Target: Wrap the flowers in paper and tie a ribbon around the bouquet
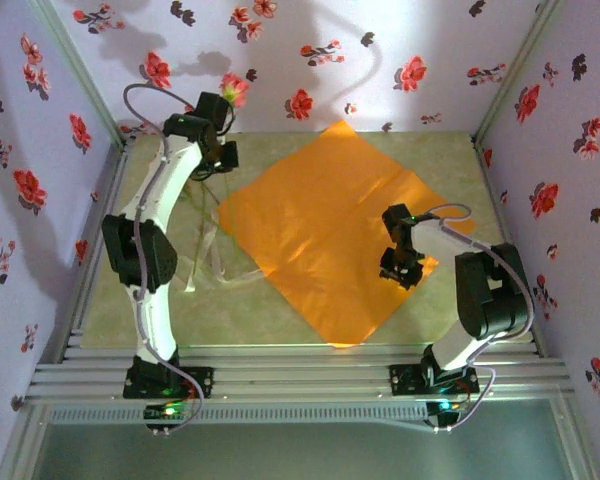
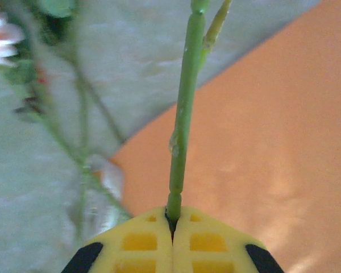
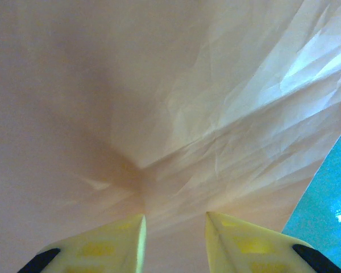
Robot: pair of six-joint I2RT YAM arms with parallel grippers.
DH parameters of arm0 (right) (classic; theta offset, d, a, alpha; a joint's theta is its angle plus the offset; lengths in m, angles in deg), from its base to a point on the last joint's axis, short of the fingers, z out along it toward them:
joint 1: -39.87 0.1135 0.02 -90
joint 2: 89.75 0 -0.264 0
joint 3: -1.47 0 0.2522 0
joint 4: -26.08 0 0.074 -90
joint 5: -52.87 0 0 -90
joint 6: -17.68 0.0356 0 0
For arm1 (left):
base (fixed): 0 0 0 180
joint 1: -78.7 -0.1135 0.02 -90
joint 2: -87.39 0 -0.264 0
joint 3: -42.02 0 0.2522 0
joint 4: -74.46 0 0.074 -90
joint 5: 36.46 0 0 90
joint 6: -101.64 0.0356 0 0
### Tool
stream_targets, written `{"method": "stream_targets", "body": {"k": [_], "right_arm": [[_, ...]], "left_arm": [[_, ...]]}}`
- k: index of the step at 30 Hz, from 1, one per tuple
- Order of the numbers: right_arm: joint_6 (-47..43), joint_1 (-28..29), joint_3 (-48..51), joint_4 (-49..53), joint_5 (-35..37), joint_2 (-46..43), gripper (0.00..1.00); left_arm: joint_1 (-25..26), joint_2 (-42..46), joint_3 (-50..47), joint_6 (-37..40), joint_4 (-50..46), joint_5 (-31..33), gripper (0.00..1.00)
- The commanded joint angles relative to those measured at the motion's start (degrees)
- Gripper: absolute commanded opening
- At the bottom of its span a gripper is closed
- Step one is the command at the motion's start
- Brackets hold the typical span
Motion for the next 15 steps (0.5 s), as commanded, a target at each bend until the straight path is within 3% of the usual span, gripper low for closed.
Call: {"method": "stream_targets", "body": {"k": [1,8,15], "right_arm": [[-1.37,-0.49,-0.42,1.96,1.33,-1.93,0.35],[-1.73,-0.97,0.5,1.46,0.28,-2.25,0.35],[-1.9,-1.16,-0.53,0.92,-0.08,-1.64,0.35]], "left_arm": [[5.74,1.16,-1.81,-3.45,9.2,-14.03,0.0],[12.98,-8.2,-1.42,-11.39,29.23,-23.75,0.0],[14.36,-20.51,2.13,-18.7,39.47,-25.09,0.0]]}}
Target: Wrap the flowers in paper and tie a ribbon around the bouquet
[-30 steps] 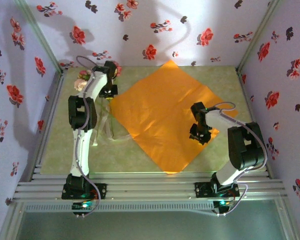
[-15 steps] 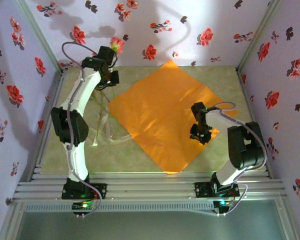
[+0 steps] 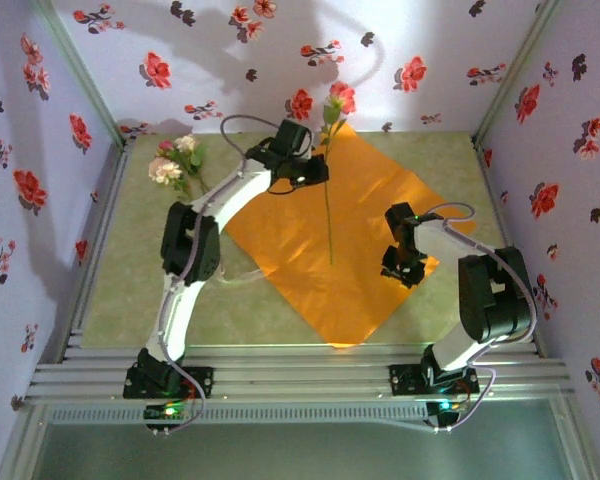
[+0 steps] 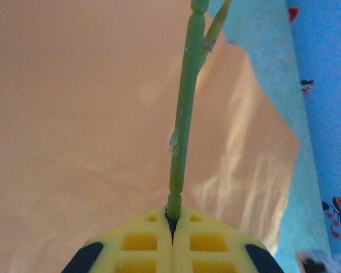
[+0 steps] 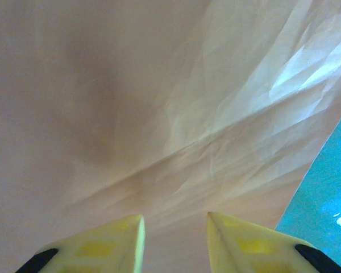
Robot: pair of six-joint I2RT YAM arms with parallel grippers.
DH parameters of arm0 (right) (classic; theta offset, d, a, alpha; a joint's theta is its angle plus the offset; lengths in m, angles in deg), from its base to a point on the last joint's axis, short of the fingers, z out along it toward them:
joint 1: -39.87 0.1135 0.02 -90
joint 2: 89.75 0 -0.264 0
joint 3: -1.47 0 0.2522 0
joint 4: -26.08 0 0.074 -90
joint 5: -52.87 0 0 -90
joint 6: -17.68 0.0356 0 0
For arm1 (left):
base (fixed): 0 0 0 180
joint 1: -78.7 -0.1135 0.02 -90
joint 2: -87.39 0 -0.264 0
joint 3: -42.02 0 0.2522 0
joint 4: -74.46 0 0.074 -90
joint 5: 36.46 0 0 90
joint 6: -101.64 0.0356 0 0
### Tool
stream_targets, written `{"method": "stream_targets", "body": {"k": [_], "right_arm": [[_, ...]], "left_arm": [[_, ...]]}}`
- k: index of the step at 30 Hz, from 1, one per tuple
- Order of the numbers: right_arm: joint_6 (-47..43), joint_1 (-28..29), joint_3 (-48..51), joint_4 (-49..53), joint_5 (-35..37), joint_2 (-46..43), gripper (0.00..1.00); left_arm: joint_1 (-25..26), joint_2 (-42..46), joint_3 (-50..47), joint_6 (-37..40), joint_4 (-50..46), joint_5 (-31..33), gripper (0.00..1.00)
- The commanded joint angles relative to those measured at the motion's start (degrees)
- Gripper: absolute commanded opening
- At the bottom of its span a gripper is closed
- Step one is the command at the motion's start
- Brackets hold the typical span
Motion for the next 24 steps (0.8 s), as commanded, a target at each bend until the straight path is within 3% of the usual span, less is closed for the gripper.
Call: {"method": "stream_targets", "body": {"k": [1,8,11,15,17,24], "right_arm": [[-1.06,-0.37,-0.68,0.96,0.02,-0.27,0.35],[-1.49,-0.59,0.07,0.88,-0.13,-0.79,0.35],[-1.85,-0.57,-0.78,1.08,0.02,-1.56,0.36],[-2.81,-0.64,-2.64,2.21,0.54,-1.42,0.36],[-3.17,-0.61,-3.24,2.65,0.63,-1.46,0.37],[-4.62,-0.59,-4.44,3.04,1.65,-3.58,0.39]], "left_arm": [[-0.6,-4.78,2.1,-5.92,7.31,-1.86,0.0],[-0.1,-11.21,3.42,-7.19,5.97,-2.18,0.0],[0.34,-10.84,3.37,-6.66,4.94,-2.6,0.13],[0.63,-7.27,3.1,-5.67,1.61,0.01,0.52],[0.55,-4.04,3.03,-5.28,-1.26,2.88,0.64],[-4.07,7.05,5.16,-1.04,-21.65,13.01,0.67]]}}
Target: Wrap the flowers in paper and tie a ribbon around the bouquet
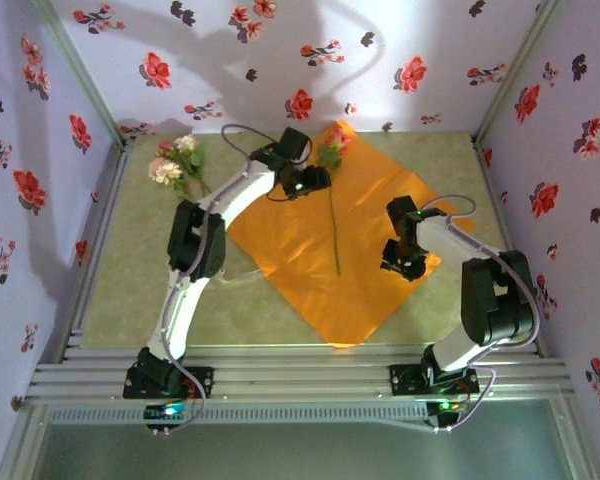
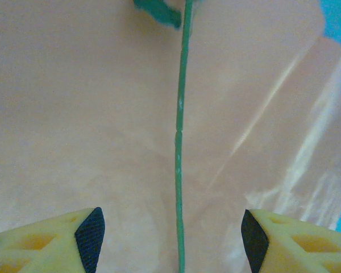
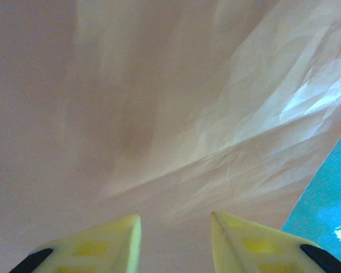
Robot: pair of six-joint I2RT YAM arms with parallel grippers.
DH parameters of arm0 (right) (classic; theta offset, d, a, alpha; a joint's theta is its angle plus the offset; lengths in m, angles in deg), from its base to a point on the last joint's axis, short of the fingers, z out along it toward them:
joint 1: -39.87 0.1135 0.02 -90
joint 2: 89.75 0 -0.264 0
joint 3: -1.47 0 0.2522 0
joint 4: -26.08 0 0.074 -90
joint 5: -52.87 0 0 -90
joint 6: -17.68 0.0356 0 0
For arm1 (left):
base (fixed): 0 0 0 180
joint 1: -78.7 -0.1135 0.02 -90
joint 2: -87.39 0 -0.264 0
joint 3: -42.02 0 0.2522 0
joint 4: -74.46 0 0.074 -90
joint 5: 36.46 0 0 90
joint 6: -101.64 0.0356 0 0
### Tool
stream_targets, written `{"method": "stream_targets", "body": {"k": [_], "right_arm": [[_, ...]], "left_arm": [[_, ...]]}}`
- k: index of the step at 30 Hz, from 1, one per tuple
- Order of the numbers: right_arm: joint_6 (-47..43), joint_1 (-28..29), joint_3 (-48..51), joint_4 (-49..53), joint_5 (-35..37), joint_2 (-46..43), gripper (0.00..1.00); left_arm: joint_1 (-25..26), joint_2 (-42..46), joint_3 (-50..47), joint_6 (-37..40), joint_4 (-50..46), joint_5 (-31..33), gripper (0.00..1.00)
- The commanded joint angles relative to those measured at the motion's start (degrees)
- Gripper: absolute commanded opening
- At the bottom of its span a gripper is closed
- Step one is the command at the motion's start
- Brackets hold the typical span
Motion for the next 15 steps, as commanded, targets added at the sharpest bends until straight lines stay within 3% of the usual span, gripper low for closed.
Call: {"method": "stream_targets", "body": {"k": [1,5,9,15], "right_arm": [[-1.89,-0.34,-1.76,1.82,1.61,-2.44,0.39],[-3.1,-0.32,-2.37,1.21,1.39,-3.13,0.39],[-4.19,-0.06,-3.17,-0.28,-0.51,-3.62,0.39],[-4.65,0.25,-4.43,-0.93,-2.13,-2.52,0.39]], "left_arm": [[-4.68,9.37,1.87,4.98,-13.55,7.56,0.66],[-12.63,13.38,-3.35,10.06,-19.53,10.68,0.57],[-21.16,13.8,-6.59,15.23,-21.43,13.55,0.37],[-27.11,9.21,-6.13,25.7,-21.75,15.49,0.35]]}}
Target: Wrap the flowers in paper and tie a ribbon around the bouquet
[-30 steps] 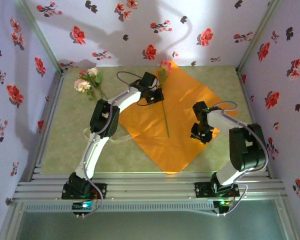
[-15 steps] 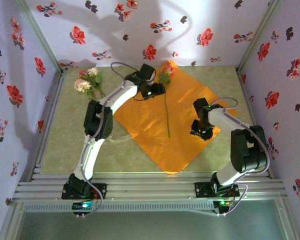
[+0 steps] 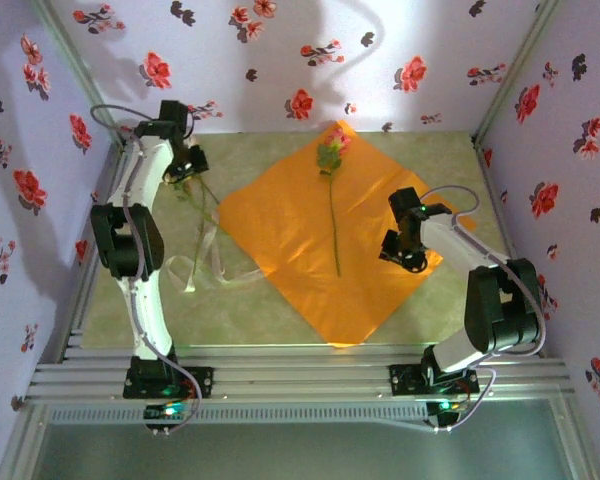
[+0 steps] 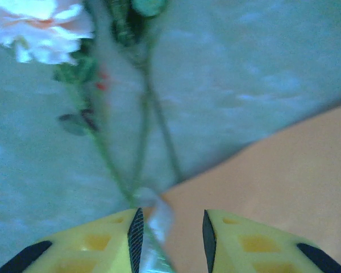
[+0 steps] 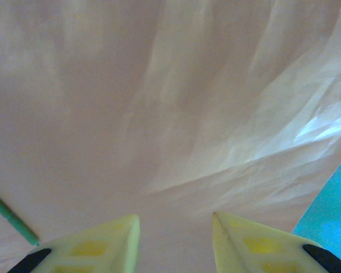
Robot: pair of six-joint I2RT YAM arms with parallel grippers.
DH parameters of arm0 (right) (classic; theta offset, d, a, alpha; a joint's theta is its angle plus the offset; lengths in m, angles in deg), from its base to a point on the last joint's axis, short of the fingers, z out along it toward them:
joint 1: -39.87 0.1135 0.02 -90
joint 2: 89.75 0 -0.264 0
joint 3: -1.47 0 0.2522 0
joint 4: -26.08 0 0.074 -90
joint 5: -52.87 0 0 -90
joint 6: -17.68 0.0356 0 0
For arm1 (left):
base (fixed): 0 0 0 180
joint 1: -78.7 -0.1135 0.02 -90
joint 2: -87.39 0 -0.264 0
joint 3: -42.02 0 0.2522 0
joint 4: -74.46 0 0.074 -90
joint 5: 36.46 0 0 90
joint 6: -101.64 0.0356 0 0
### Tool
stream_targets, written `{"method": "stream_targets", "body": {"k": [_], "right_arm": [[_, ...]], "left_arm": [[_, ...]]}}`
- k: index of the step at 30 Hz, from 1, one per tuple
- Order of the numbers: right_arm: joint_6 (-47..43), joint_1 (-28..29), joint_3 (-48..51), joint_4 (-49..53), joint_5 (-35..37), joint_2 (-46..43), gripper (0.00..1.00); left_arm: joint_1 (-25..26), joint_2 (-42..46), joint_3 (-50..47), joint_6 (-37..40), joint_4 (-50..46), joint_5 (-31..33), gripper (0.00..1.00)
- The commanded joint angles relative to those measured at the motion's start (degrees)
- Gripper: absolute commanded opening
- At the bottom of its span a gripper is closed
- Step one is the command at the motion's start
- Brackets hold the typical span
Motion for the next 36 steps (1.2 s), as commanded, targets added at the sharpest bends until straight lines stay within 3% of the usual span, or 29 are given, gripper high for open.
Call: {"method": "stream_targets", "body": {"k": [1,5,7,12,19,31,36], "right_arm": [[-1.11,0.33,-2.0,-0.12,-1.06,0.16,0.39],[-0.67,0.6,-2.71,-0.05,-1.28,0.73,0.39],[-0.63,0.83,-2.82,0.04,-1.2,0.97,0.39],[-0.8,0.9,-2.56,0.16,-1.19,1.41,0.39],[-0.79,0.86,-2.56,-0.22,-1.1,2.14,0.39],[-0.72,0.91,-1.24,-0.44,-1.19,2.14,0.39],[-0.71,0.86,-1.24,-0.31,-1.1,1.79,0.39]], "left_arm": [[0.35,-3.55,0.44,9.41,-4.51,3.08,0.35],[-1.8,-5.95,-0.92,7.44,-6.02,6.32,0.39],[-3.36,-5.98,-3.54,3.44,-3.93,3.32,0.48],[-4.29,-6.97,-5.12,-4.09,1.22,-2.76,0.52],[-5.03,-12.21,-2.12,-9.9,-0.16,-2.18,0.43],[-5.14,-14.6,-0.71,-9.38,2.24,-2.54,0.33],[-4.44,-7.72,-3.04,-9.14,2.84,-1.1,0.39]]}}
